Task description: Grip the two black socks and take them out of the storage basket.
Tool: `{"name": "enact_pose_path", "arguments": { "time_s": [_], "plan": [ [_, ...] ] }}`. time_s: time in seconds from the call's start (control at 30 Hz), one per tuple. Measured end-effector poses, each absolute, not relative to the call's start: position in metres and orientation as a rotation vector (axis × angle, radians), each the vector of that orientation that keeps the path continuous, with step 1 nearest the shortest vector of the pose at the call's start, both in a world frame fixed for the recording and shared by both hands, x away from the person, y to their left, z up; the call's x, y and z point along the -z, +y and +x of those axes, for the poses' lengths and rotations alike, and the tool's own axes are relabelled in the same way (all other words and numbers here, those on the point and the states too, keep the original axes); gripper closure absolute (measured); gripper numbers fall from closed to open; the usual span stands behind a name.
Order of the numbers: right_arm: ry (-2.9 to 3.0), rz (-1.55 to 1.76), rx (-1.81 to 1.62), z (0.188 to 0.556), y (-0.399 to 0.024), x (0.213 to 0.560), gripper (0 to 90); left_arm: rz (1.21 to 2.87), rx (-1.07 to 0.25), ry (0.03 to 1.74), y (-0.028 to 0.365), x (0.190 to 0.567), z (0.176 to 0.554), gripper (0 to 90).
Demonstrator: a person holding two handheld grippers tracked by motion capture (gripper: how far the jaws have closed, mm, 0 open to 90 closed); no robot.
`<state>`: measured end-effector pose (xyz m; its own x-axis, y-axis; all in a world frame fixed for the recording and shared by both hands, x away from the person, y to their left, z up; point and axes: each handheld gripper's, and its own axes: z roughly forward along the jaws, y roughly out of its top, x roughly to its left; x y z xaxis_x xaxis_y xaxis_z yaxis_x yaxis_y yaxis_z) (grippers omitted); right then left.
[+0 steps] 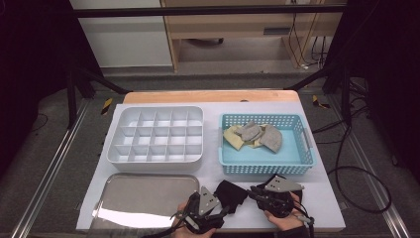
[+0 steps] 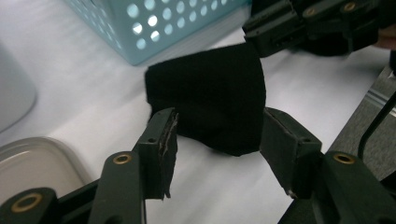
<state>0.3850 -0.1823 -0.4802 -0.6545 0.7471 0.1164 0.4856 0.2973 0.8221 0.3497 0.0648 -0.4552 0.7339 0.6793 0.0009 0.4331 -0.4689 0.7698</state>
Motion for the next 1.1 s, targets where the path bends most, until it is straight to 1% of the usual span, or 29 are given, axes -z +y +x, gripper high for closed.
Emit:
{"name": "enact_pose_path", "arguments": {
  "time_s": [0.07, 0.2, 0.23, 0.27, 0.3, 0.33, 0.37, 0.53, 0.6, 0.63, 0.73, 0.9, 1.1],
  "plan": [
    [2.280, 1.121, -1.289, 0.386, -0.181, 0.481, 77.9, 2.140, -0.372, 0.836, 0.061, 0.458, 0.350, 45.6],
    [2.294, 1.115, -1.283, 0.386, -0.178, 0.483, 78.6, 2.164, -0.371, 0.832, 0.052, 0.462, 0.350, 46.1],
    [2.294, 1.116, -1.280, 0.387, -0.177, 0.483, 79.1, 2.170, -0.379, 0.842, 0.051, 0.463, 0.351, 46.8],
    [2.301, 1.114, -1.282, 0.386, -0.175, 0.483, 79.8, 2.179, -0.378, 0.849, 0.049, 0.464, 0.352, 49.7],
    [2.301, 1.114, -1.282, 0.386, -0.175, 0.483, 79.8, 2.186, -0.382, 0.855, 0.048, 0.466, 0.353, 49.7],
    [2.301, 1.108, -1.284, 0.386, -0.174, 0.483, 79.8, 2.191, -0.391, 0.860, 0.048, 0.467, 0.354, 55.7],
    [2.301, 1.108, -1.284, 0.386, -0.174, 0.483, 79.8, 2.196, -0.389, 0.868, 0.048, 0.468, 0.356, 55.7],
    [2.294, 1.098, -1.299, 0.385, -0.175, 0.481, 78.1, 2.181, -0.354, 0.869, 0.051, 0.467, 0.360, 78.6],
    [2.284, 1.095, -1.308, 0.384, -0.175, 0.479, 75.7, 2.165, -0.354, 0.862, 0.054, 0.463, 0.360, 84.0],
    [2.280, 1.090, -1.316, 0.384, -0.175, 0.479, 73.8, 2.153, -0.345, 0.861, 0.057, 0.461, 0.360, 85.0],
    [2.283, 1.080, -1.329, 0.382, -0.172, 0.476, 72.0, 2.123, -0.330, 0.859, 0.065, 0.454, 0.361, 86.3],
    [2.295, 1.074, -1.342, 0.381, -0.168, 0.478, 70.9, 2.085, -0.343, 0.856, 0.081, 0.446, 0.361, 86.3],
    [2.321, 1.083, -1.340, 0.383, -0.160, 0.484, 70.9, 2.054, -0.340, 0.855, 0.094, 0.444, 0.362, 86.4]
  ]
}}
